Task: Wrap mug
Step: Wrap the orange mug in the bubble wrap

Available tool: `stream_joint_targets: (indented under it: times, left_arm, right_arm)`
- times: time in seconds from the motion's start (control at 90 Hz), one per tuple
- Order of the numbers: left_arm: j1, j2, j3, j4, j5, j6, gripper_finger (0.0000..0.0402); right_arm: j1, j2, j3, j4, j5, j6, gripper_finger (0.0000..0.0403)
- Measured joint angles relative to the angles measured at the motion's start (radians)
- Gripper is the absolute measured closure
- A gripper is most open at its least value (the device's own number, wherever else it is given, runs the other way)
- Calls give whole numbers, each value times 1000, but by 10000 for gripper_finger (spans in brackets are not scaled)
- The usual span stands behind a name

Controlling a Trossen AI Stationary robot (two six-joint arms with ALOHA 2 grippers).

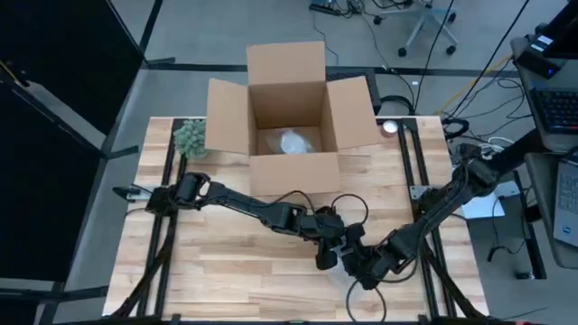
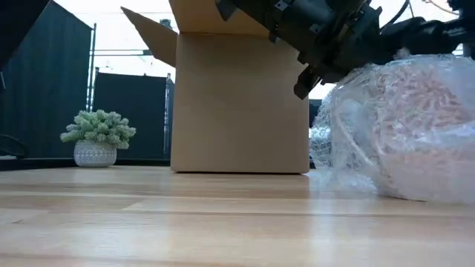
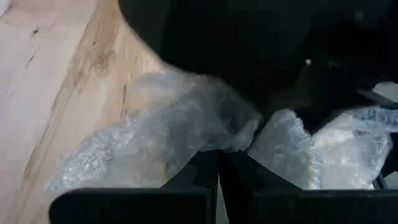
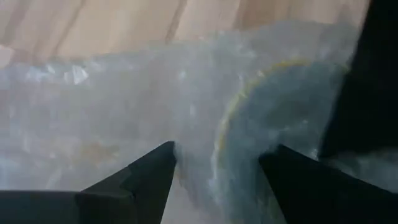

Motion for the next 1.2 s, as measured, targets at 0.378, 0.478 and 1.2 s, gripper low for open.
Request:
stream_joint_targets:
  times: [0.378,0.478,1.2]
  left_arm:
    - [-8,-115,-6,-107,2,-2,402]
    - [-8,-155,-3,-168,-1,-4,402]
    - [22,-117,-136,140,-132,53,401]
  right_arm:
    - [1,14,-6,23,-43,-3,172]
    - [2,14,-6,23,-43,-4,172]
    - [0,15,-7,42,-43,-27,172]
